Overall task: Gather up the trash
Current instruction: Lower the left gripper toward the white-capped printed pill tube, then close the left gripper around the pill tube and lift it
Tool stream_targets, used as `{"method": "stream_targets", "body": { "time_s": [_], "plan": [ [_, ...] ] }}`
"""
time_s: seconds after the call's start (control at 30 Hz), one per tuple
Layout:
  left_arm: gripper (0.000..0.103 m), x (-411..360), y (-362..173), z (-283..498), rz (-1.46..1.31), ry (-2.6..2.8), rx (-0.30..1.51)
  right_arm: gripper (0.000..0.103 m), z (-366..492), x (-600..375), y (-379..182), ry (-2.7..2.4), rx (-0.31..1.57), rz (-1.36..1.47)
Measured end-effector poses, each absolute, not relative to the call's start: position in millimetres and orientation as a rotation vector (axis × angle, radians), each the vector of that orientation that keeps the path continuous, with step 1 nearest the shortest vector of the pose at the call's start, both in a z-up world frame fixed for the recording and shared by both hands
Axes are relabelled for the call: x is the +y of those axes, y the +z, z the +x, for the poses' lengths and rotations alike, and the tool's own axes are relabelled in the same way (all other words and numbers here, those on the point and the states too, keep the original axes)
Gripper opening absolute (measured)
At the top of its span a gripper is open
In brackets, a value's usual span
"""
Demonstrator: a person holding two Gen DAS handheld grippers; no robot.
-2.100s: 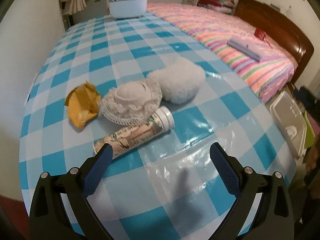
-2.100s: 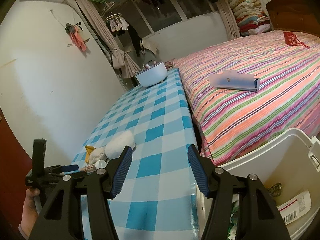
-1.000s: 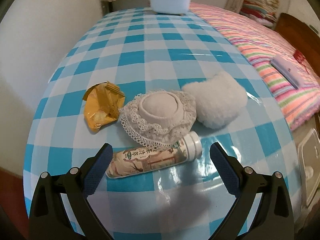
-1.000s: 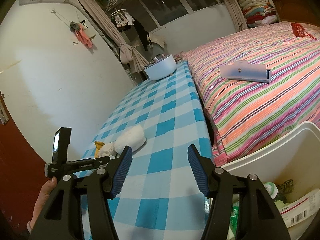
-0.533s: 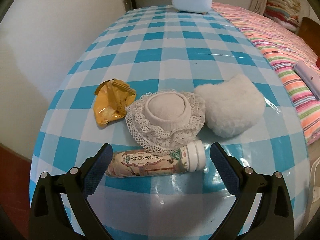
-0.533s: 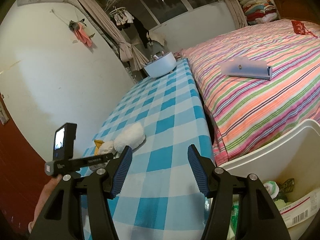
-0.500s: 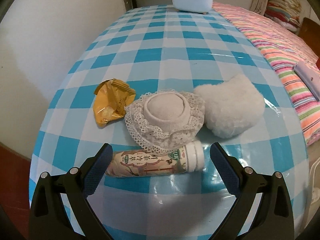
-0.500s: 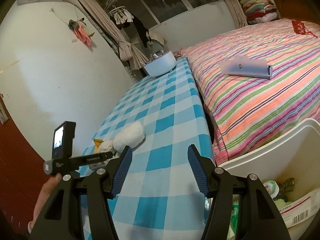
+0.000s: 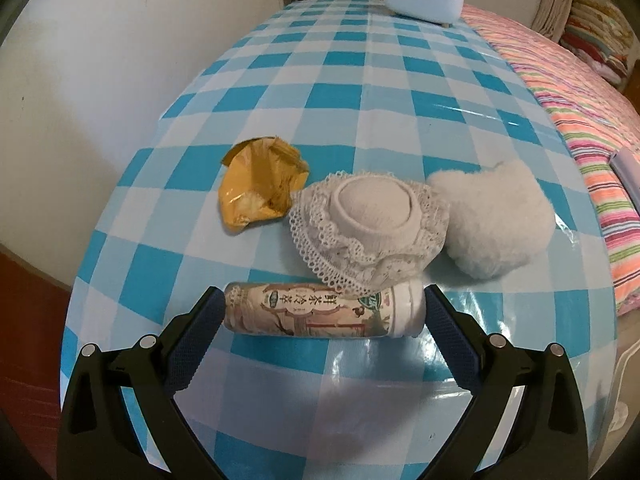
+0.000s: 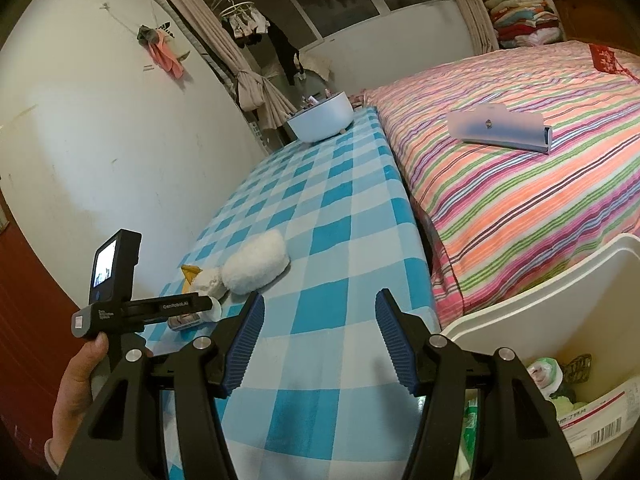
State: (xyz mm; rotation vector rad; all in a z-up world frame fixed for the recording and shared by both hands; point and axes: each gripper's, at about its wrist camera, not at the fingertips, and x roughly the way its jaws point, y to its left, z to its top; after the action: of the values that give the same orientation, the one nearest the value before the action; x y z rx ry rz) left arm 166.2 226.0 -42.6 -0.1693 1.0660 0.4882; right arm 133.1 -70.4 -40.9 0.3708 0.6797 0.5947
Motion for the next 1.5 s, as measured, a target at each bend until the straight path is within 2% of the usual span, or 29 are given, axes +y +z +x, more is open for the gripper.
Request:
{"method": "stream_targets", "body": {
  "time_s": [0.93,1.17,1.37,1.5],
  "plan": [
    [0.097,226,-46,184,-0.172,0.635,1.123,0.056,133,-67,-46,0.600,0.700,0.361],
    [0.097,211,-55,186,-0.042,0.593,1.168,0.056,130,-67,-44,0.609,0.695,0.369],
    [0.096,188,-60,183,0.291,0.405,1.158,0.056,130,-71,-39,0.624,0.687,0.389],
    [0.097,189,-60,179,0.396,0.238,1.162,0.056,130,-76,-35,0.635,0.673,0.411]
  ]
}}
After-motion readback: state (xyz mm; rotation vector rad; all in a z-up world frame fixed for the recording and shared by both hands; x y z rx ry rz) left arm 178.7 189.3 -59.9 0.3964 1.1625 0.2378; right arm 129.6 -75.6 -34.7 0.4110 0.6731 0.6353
